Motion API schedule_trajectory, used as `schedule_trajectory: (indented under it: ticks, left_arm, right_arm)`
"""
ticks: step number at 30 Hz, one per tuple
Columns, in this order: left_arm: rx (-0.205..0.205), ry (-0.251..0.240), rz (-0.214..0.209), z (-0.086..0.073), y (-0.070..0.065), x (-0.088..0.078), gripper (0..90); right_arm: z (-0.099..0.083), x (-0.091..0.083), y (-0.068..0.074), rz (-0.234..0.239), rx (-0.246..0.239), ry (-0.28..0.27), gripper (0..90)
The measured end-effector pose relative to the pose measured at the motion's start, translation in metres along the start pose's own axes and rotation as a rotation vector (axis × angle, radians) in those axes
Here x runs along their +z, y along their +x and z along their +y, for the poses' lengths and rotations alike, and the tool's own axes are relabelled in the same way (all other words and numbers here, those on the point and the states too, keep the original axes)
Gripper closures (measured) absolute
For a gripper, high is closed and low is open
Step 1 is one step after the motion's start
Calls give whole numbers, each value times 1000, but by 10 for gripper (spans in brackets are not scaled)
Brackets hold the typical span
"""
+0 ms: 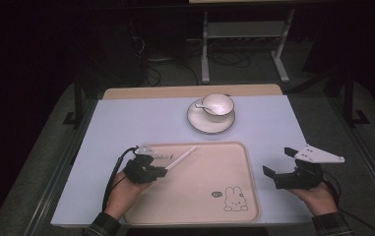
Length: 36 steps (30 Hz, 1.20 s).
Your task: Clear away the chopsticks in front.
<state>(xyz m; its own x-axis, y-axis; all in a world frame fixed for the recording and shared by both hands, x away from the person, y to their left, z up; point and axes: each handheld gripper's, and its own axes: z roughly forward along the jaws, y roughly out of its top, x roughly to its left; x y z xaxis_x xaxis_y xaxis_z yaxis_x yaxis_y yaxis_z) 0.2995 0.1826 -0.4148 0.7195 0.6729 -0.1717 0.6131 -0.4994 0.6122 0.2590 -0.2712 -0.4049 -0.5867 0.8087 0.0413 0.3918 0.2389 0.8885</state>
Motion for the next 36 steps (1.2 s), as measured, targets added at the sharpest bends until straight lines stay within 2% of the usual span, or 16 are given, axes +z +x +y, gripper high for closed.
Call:
schedule_trajectory:
  ticks: [3,5,11,22,24,25,29,32,36]
  left_arm:
    - [12,25,17,0,-1,7,849]
    - [3,41,15,-1,-1,11,848]
    - [16,68,29,-4,0,16,842]
    - [26,70,40,-4,-1,16,825]
    - [37,57,36,-3,-3,13,815]
    - [50,33,29,0,-6,10,814]
    - [93,-2,18,11,-13,7,840]
    - [105,2,-1,20,-14,13,894]
    - [132,0,-34,36,-18,29,896]
  right_arm:
    - [0,0,0,-1,-2,3,0]
    - [0,0,0,0,-1,0,0]
    - [0,0,0,1,-1,-1,0]
    - [0,0,1,0,-4,0,0]
    - [0,0,1,0,-6,0,0]
    - [0,0,1,0,-6,1,0]
    - [0,0,1,0,-6,2,0]
    - [0,-1,1,1,-6,2,0]
    - [0,-1,1,-1,-6,3,0]
